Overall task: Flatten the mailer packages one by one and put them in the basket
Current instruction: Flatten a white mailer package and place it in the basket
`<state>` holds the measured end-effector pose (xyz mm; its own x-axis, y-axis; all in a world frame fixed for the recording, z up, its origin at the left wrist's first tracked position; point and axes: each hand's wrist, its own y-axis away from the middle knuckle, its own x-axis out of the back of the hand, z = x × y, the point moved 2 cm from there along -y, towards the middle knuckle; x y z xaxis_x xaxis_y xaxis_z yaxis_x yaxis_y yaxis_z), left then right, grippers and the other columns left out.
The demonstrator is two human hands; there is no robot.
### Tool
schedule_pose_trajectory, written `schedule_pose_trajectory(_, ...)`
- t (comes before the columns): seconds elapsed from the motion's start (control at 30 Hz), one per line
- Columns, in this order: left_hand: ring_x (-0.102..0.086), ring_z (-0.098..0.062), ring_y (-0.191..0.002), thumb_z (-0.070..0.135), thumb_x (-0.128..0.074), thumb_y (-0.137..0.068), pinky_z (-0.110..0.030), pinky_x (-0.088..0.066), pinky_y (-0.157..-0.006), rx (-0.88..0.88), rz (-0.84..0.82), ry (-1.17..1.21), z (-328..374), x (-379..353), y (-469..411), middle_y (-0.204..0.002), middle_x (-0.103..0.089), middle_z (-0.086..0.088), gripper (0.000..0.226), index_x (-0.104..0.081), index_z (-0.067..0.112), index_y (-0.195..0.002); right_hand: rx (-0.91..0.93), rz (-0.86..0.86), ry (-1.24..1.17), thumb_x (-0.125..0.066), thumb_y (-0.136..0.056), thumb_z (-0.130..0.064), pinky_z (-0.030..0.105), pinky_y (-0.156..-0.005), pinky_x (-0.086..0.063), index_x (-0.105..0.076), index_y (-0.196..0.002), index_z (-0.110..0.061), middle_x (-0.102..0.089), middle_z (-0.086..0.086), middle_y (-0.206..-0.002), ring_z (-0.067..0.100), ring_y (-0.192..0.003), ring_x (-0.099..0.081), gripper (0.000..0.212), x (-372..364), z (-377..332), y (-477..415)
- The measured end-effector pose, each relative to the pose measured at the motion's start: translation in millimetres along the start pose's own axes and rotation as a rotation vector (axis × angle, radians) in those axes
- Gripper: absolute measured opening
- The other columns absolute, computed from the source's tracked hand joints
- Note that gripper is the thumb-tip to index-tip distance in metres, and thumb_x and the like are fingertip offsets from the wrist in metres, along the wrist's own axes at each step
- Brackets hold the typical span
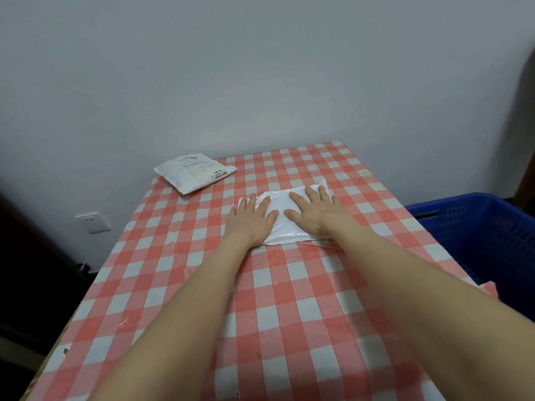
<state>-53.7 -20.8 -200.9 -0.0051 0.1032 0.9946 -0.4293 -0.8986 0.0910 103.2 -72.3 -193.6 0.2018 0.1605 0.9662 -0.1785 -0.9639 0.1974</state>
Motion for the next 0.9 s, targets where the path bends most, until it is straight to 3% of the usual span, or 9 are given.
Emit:
schedule_pose_trajectory(0.2,0.006,-0.023,-0.148,0.052,-0.009,-0.099,-0.043,0.001,-0.119,0.005,0.006,-0.006,2,2,1,-0.161,0.006,-0.002,0.058,0.0,0.031,-0.152,0.006,0.017,-0.009,-0.012,-0.096,-0.064,0.052,-0.118,0.005,0.003,-0.152,-0.039,0.013,0.001,-0.161,0.028,-0.147,0.018,0.064,0,1,0)
schedule_pose_trajectory(0.33,0.003,-0.024,-0.148,0.052,-0.012,-0.1,-0.044,-0.002,-0.12,-0.005,-0.016,0.023,1,7,2,-0.161,0.004,-0.003,0.058,-0.003,0.029,-0.153,0.05,0.052,-0.17,-0.021,-0.1,-0.054,0.049,-0.119,0.002,-0.01,-0.154,-0.033,0.007,0.003,-0.162,0.026,-0.148,0.011,0.058,6,6,5)
schedule_pose_trajectory(0.4,-0.004,-0.025,-0.148,0.049,-0.017,-0.1,-0.044,-0.01,-0.119,-0.004,0.008,0.065,1,16,2,-0.161,-0.001,-0.006,0.058,-0.008,0.027,-0.153,0.003,0.164,-0.314,-0.033,-0.101,-0.044,0.047,-0.119,-0.013,-0.022,-0.152,-0.026,-0.004,0.007,-0.161,0.028,-0.148,-0.007,0.055,16,13,7)
schedule_pose_trajectory(0.5,-0.026,-0.029,-0.141,0.042,-0.025,-0.101,-0.043,-0.027,-0.11,0.093,0.148,0.125,4,31,8,-0.156,-0.019,-0.009,0.055,-0.02,0.019,-0.151,-0.201,0.329,-0.332,-0.049,-0.097,-0.034,0.041,-0.1,-0.04,-0.036,-0.145,-0.021,-0.03,0.008,-0.148,0.029,-0.131,-0.04,0.052,37,32,14)
schedule_pose_trajectory(0.6,-0.042,-0.03,-0.129,0.036,-0.031,-0.1,-0.041,-0.04,-0.097,0.19,0.177,0.054,8,40,15,-0.149,-0.029,-0.008,0.05,-0.03,0.012,-0.144,-0.291,0.225,-0.293,-0.056,-0.092,-0.044,0.037,-0.09,-0.044,-0.039,-0.14,-0.015,-0.047,0.008,-0.138,0.03,-0.121,-0.051,0.058,45,44,27)
schedule_pose_trajectory(0.7,-0.045,-0.03,-0.125,0.029,-0.037,-0.098,-0.04,-0.041,-0.094,0.212,0.175,0.069,12,40,18,-0.146,-0.031,-0.008,0.046,-0.034,0.01,-0.14,-0.327,0.134,-0.358,-0.064,-0.085,-0.053,0.032,-0.078,-0.043,-0.047,-0.132,-0.008,-0.058,0.008,-0.122,0.028,-0.11,-0.058,0.067,41,45,35)
schedule_pose_trajectory(0.77,-0.044,-0.029,-0.126,0.025,-0.039,-0.097,-0.039,-0.041,-0.095,0.214,0.177,0.12,13,38,19,-0.146,-0.029,-0.009,0.046,-0.034,0.009,-0.14,-0.342,0.114,-0.476,-0.071,-0.081,-0.047,0.032,-0.076,-0.046,-0.05,-0.127,-0.004,-0.06,0.008,-0.112,0.026,-0.1,-0.06,0.066,37,43,36)
schedule_pose_trajectory(0.83,-0.044,-0.029,-0.126,0.022,-0.041,-0.095,-0.038,-0.041,-0.093,0.237,0.188,0.186,13,39,20,-0.148,-0.026,-0.009,0.047,-0.033,0.008,-0.14,-0.341,0.113,-0.652,-0.075,-0.081,-0.036,0.035,-0.083,-0.048,-0.049,-0.125,-0.001,-0.06,0.011,-0.117,0.027,-0.102,-0.059,0.062,34,43,34)
schedule_pose_trajectory(0.9,-0.046,-0.03,-0.124,0.019,-0.041,-0.095,-0.037,-0.042,-0.089,0.27,0.2,0.249,14,41,20,-0.149,-0.022,-0.009,0.048,-0.031,0.008,-0.141,-0.328,0.112,-0.788,-0.073,-0.083,-0.028,0.035,-0.083,-0.049,-0.056,-0.109,-0.003,-0.062,0.013,-0.107,0.028,-0.099,-0.061,0.04,34,45,32)
